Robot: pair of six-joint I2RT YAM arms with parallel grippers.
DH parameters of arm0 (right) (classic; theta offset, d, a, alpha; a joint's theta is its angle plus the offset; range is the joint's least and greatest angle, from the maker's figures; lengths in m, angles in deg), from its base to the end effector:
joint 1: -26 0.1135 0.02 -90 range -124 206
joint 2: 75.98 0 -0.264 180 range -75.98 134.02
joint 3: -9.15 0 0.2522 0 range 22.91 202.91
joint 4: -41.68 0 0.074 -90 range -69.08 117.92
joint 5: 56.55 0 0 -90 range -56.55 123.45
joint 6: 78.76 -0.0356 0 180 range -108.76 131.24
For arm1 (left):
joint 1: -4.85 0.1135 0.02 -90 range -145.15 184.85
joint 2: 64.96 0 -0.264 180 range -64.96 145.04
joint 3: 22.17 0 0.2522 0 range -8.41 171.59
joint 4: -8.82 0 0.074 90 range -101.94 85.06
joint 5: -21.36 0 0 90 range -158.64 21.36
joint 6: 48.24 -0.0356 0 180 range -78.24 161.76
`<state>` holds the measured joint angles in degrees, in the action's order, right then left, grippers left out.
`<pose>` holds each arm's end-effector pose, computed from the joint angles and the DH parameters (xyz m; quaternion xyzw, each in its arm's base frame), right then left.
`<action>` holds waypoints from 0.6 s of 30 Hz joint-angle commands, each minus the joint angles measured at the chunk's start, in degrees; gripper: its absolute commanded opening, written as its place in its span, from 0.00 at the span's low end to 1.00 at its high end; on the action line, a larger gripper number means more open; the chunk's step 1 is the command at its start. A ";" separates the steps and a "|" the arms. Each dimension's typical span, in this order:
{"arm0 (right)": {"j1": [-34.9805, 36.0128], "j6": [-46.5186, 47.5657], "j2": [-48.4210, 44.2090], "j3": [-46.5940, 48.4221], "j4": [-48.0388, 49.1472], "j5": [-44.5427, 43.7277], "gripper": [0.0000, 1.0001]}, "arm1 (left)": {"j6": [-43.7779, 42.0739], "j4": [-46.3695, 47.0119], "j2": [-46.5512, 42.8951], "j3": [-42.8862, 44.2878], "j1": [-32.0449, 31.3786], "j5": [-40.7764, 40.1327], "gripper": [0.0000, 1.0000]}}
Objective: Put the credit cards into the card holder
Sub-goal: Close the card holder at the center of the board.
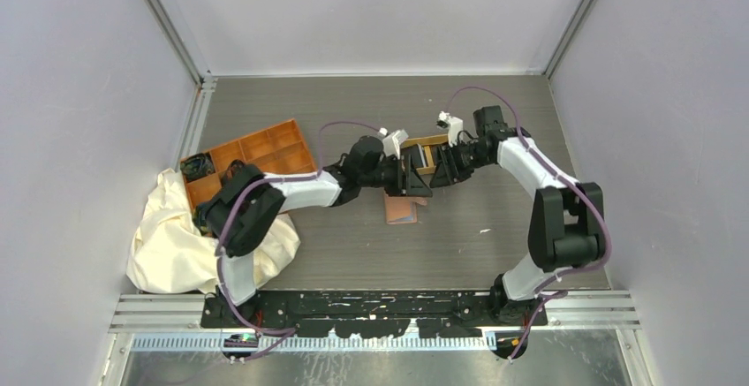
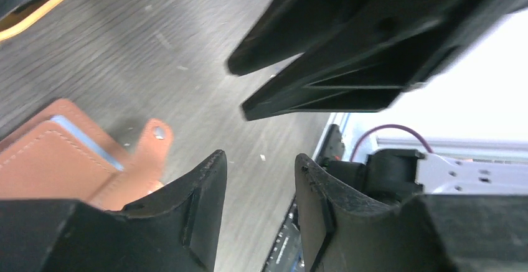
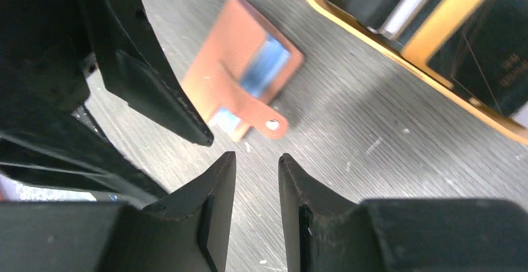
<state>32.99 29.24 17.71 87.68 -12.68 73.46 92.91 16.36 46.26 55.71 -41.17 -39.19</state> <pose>0.3107 0.0612 0.2161 -0.2594 0.8896 0.3191 0.1986 0.2796 -0.3149 0.1753 0.0983 0.8245 -0.5279 0.1785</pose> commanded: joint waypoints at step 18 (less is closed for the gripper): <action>20.00 15.65 -14.29 -18.45 31.52 -8.81 0.38 | -12.58 3.56 -32.42 -33.01 8.10 -14.80 0.46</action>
<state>49.75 42.48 -0.48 67.68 13.20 74.45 79.65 14.24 18.61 26.03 -34.52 -49.46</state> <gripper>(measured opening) 0.381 0.456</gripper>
